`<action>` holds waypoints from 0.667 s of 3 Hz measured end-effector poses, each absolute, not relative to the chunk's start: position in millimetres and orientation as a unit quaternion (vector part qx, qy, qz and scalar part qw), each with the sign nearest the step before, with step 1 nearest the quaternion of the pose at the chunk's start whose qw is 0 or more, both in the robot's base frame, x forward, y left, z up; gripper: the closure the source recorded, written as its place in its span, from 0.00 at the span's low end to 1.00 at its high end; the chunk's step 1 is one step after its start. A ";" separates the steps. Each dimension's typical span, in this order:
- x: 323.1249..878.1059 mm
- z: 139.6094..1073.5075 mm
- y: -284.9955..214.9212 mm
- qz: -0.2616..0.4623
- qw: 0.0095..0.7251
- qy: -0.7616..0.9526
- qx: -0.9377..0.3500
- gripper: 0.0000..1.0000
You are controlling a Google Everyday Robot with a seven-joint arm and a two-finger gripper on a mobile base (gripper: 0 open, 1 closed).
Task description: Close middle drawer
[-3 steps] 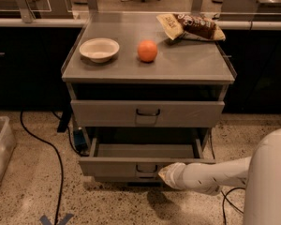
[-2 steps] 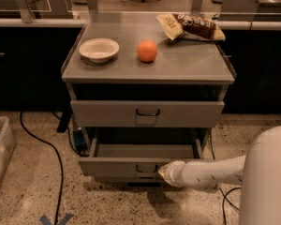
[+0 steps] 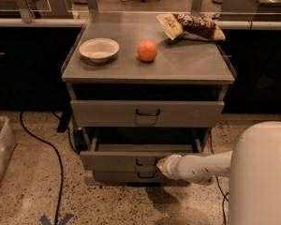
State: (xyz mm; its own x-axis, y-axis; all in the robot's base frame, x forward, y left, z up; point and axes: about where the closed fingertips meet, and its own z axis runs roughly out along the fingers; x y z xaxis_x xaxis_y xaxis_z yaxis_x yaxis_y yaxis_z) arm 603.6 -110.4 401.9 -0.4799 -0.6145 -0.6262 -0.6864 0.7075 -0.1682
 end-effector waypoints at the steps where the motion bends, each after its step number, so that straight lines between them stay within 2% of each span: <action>1: 636.9 398.8 -104.1 0.047 0.356 0.857 -0.371 1.00; 2: 637.2 398.8 -104.3 0.047 0.356 0.857 -0.371 1.00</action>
Offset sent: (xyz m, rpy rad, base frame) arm 0.0882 0.0094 0.0023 0.0247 -0.0861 -0.0619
